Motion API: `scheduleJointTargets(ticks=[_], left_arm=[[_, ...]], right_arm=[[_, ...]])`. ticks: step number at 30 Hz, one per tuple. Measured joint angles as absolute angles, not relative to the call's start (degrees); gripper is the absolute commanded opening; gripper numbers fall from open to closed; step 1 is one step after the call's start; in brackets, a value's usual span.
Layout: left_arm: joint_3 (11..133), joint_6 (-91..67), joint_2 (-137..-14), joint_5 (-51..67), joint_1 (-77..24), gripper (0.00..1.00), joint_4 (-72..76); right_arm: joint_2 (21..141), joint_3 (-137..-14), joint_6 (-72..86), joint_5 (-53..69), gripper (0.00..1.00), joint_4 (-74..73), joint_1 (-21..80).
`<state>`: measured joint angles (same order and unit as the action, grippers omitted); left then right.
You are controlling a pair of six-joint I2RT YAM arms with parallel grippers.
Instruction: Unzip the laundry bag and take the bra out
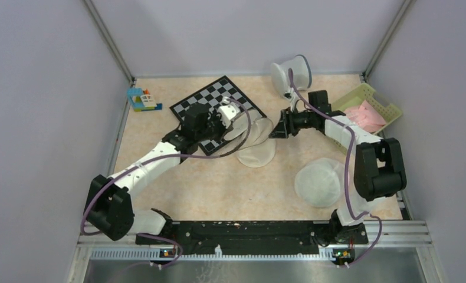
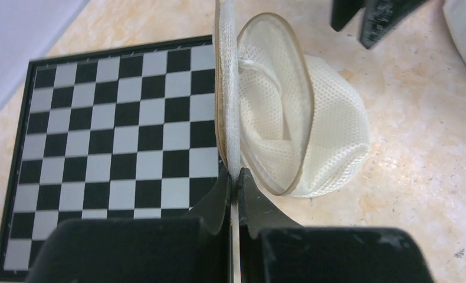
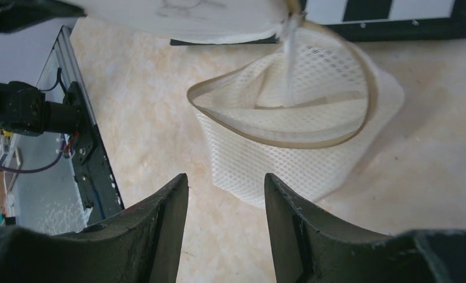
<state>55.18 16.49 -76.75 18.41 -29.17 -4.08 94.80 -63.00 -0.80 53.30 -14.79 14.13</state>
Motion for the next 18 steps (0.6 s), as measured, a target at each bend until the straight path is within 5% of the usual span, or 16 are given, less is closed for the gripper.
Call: scheduleJointTargets(ticks=[13, 16, 18], left_arm=[[53.63, 31.42, -88.49, -1.69, -49.91, 0.01, 1.50], [52.82, 33.74, -92.18, -5.15, -54.43, 0.16, 1.48], [52.36, 34.87, -93.69, -5.63, -56.29, 0.37, 1.04]], right_arm=[[94.94, -63.00, 3.68, 52.88, 0.59, -17.04, 4.16], [95.00, -63.00, 4.14, 52.45, 0.64, -17.19, 3.70], [95.00, -63.00, 4.29, 52.27, 0.64, -17.15, 4.01]])
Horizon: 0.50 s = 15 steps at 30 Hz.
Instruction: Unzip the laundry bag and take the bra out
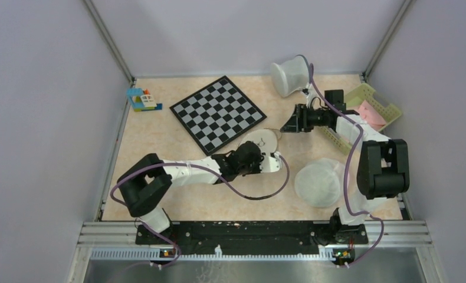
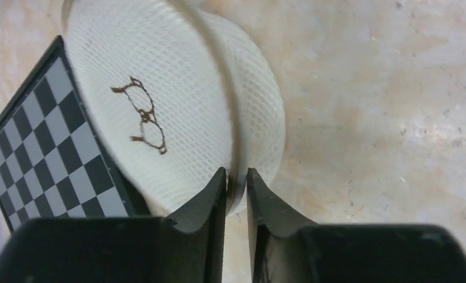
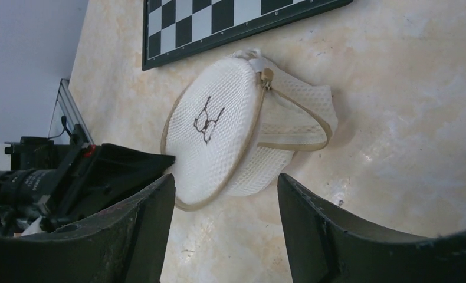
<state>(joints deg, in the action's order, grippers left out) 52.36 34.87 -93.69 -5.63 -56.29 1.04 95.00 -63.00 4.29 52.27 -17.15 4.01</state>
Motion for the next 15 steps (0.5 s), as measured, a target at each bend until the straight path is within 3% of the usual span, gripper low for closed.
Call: scheduleJointTargets(ticks=[2, 9, 15], left_arm=[[52.16, 35.46, -94.56, -5.19, -56.84, 0.53, -0.10], [54.17, 30.17, -97.41, 2.63, -54.57, 0.68, -6.76], [55.46, 18.94, -92.71, 23.29, -39.97, 0.78, -9.21]], right_arm=[[95.13, -63.00, 4.27, 51.96, 0.64, -17.04, 4.47], [97.71, -63.00, 2.76, 47.90, 0.65, -15.68, 11.05], [101.95, -64.62, 0.08, 43.70, 0.65, -14.39, 14.35]])
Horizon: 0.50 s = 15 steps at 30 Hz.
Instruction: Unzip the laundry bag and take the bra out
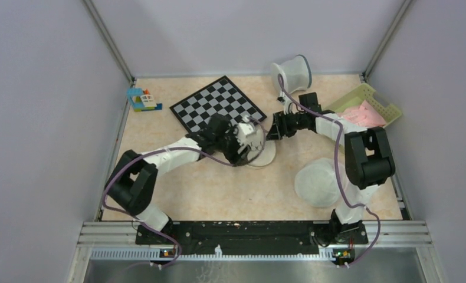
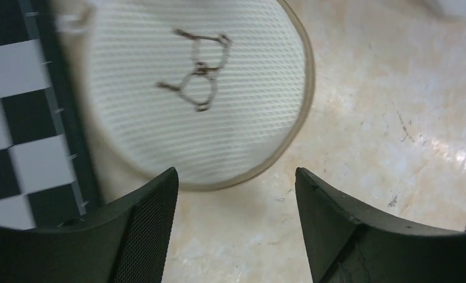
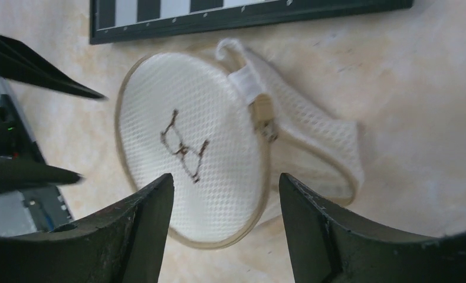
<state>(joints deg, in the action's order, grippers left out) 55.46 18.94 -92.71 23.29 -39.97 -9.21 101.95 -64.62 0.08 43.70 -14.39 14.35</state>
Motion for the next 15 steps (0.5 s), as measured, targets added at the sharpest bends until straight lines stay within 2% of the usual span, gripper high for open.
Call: scheduleJointTargets(ticks=[3, 7, 9, 12, 15], left_arm=[[56.10, 14.04, -88.95, 30.22, -31.79, 0.83, -9.04], [57.12, 9.56, -87.64, 35.83, -27.11, 0.91, -8.82], [57.21, 7.55, -87.66, 37.95, -24.97, 0.98, -9.06], [57.30, 5.37, -87.66, 40.07, -21.54, 0.99, -9.85], [57.69, 3.73, -87.66, 41.21, -17.21, 0.99, -10.85]], right_arm=[[105.21, -67.66, -2.26, 41.74, 0.65, -14.02, 14.87], [109.32, -70.39, -5.85, 39.75, 0.62, -13.21, 16.49], [110.50, -70.52, -7.57, 38.98, 0.57, -13.45, 18.00], [111.28, -70.43, -9.41, 38.59, 0.50, -14.11, 20.49], [111.18, -69.04, -10.22, 38.68, 0.50, -13.85, 22.74]])
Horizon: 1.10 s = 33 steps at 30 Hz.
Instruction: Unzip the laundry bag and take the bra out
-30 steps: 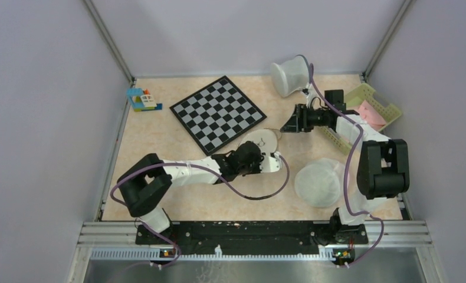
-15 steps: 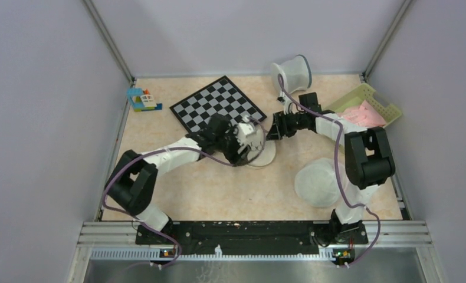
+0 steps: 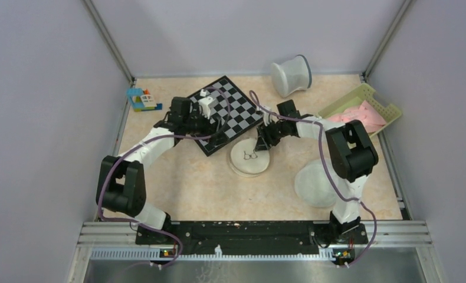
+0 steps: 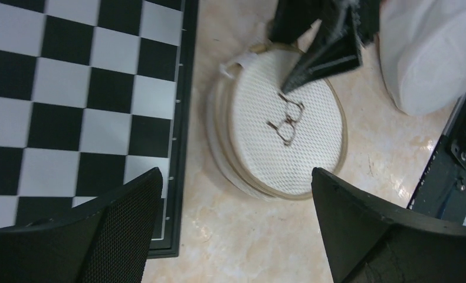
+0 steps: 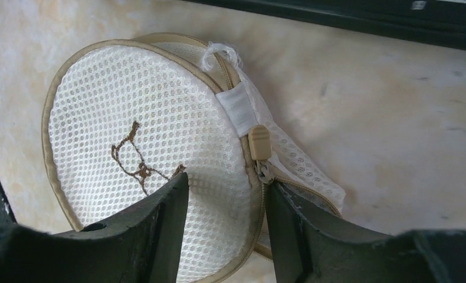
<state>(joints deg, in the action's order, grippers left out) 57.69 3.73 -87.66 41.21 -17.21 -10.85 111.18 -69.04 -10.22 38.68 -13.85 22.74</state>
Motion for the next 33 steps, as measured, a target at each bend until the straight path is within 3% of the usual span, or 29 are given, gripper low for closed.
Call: scheduleJointTargets(ticks=[8, 18, 33], left_arm=[[58.94, 2.70, -87.59, 41.34, -10.48, 0.99, -13.72], [60.49, 4.40, -86.24, 42.85, -6.20, 0.99, -21.41], [88.05, 8.49, -96.36, 35.62, -0.51, 0.99, -36.77]], right_arm=[[104.77, -59.09, -7.33, 38.50, 0.51, -9.72, 29.54], [94.72, -54.37, -1.80, 37.52, 0.70, -10.50, 30.79], [82.54, -63.59, 2.13, 38.68, 0.72, -13.17, 13.10]])
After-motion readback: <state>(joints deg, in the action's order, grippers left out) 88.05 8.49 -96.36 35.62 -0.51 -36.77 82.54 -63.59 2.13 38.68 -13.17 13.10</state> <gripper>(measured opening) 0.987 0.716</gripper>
